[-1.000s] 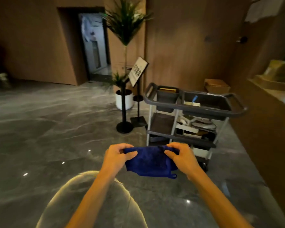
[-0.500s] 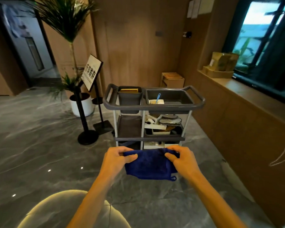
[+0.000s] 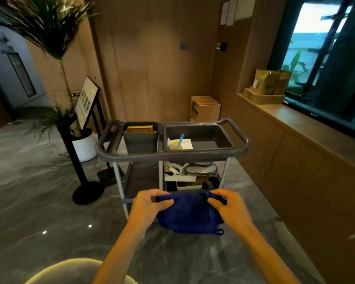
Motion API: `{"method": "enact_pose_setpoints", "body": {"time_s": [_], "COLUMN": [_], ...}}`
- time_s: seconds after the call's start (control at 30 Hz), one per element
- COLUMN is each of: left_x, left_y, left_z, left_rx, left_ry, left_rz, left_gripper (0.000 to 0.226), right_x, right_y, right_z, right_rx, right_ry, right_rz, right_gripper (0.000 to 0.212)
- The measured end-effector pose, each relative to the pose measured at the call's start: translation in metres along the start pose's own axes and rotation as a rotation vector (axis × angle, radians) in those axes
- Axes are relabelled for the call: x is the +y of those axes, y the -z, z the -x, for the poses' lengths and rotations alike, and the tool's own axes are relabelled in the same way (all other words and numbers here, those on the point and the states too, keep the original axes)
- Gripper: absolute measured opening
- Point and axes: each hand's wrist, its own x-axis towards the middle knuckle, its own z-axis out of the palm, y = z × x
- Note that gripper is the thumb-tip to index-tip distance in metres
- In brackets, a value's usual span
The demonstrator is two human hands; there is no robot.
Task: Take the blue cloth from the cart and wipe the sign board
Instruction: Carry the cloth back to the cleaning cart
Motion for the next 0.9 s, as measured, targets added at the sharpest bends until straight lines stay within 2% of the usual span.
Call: {"method": "enact_pose_setpoints", "body": {"time_s": [0.1, 0.3, 0.6, 0.9], "left_x": [0.009, 0.016, 0.011, 0.003], "left_y": [-0.021, -0.052, -0.072, -0.081], "left_z": [-0.046, -0.124, -0.253, -0.397], "left_rx": [-0.002, -0.023, -0.122, -0.161], "left_ry": [0.02, 0.021, 0.007, 0.023], "left_rz": [0.012, 0.009, 0.023, 0.121], "left_gripper": [0.016, 0.018, 0.021, 0.02], "right_x": [0.016, 0.046, 0.092, 0.115], "right_y": [0.014, 0.028, 0.021, 0.002], "right_z": [-0.044, -0.114, -0.229, -0.361], "right_rx": [0.018, 0.038, 0.031, 0.066], "right_ry": [-0.014, -0.058, -0.15, -0.22], "right_rz": [-0.032, -0.058, -0.083, -0.066], "right_gripper": [0.036, 0.039, 0.016, 0.018]}}
